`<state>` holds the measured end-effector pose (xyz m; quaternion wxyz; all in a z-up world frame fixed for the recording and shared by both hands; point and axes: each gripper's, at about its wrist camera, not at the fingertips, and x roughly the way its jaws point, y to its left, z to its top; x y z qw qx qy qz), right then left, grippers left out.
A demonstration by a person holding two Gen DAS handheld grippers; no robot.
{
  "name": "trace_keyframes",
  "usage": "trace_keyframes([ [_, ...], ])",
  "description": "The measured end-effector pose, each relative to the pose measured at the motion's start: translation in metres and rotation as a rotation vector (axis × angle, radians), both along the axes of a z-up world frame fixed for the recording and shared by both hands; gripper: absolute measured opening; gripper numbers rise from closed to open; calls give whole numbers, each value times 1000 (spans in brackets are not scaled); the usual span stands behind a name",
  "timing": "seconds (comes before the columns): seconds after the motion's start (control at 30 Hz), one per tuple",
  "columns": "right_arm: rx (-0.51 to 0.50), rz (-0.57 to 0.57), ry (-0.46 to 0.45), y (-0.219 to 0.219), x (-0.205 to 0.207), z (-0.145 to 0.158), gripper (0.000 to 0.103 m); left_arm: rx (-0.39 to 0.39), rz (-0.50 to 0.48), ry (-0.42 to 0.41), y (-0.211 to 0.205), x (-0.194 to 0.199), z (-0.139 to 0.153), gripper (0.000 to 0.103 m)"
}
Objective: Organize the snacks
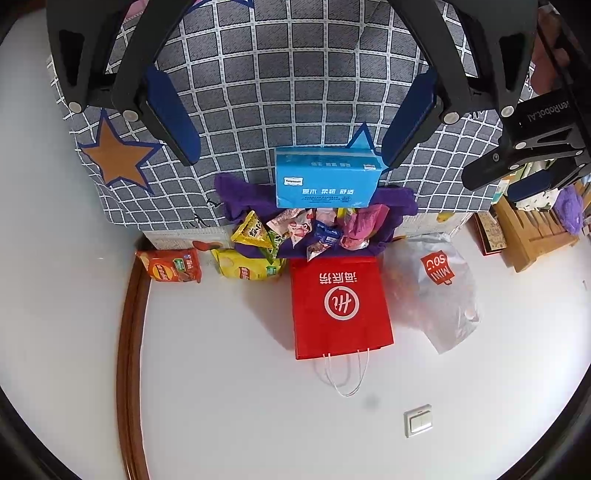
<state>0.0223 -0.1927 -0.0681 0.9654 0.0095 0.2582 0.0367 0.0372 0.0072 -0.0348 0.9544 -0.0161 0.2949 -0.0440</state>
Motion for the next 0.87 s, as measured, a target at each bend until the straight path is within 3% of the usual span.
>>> trace_keyframes([
  [0.87, 5, 7, -5, 4, 0, 0, 97, -2, 9, -4, 3, 1, -2, 90],
])
